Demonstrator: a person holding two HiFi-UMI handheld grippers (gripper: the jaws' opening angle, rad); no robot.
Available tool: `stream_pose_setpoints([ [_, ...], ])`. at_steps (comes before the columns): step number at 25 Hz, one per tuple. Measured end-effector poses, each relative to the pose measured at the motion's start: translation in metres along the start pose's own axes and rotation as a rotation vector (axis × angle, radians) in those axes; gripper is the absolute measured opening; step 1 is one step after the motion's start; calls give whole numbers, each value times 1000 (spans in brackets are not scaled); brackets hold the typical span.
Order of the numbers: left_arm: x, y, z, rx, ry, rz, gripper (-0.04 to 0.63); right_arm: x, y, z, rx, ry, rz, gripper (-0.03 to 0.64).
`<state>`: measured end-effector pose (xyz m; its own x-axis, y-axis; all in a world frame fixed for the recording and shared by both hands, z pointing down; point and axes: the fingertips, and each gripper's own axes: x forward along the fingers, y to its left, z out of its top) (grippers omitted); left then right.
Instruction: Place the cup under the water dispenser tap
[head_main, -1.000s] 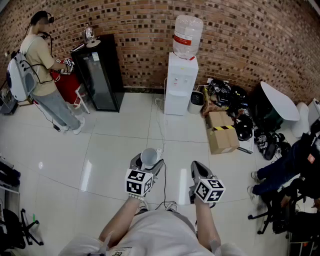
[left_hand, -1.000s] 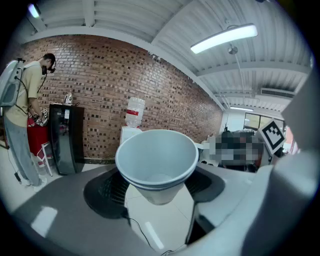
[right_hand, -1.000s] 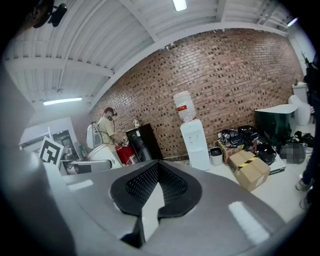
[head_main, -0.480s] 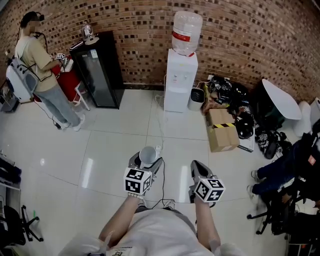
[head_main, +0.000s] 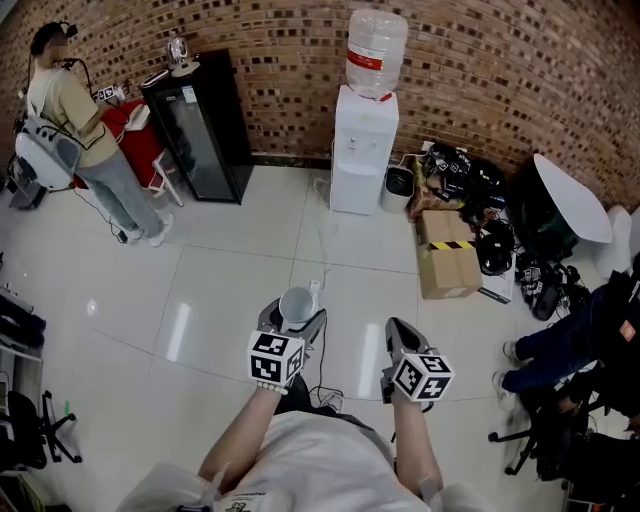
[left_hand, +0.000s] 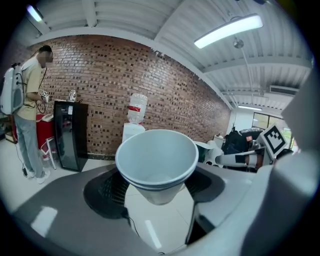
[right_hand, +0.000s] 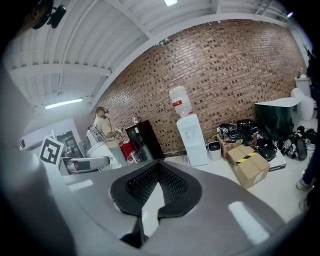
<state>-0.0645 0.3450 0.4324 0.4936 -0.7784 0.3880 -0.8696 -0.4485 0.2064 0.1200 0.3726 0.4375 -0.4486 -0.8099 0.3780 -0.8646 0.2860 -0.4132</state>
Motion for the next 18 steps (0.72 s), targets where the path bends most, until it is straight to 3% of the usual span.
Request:
stream_pose_setpoints([
  [9, 32, 16, -1, -4, 15, 19, 347, 31, -19, 0, 12, 21, 14, 0],
  [18, 110, 67, 38, -7, 20, -12, 347, 103, -43, 39, 24, 18, -14, 0],
])
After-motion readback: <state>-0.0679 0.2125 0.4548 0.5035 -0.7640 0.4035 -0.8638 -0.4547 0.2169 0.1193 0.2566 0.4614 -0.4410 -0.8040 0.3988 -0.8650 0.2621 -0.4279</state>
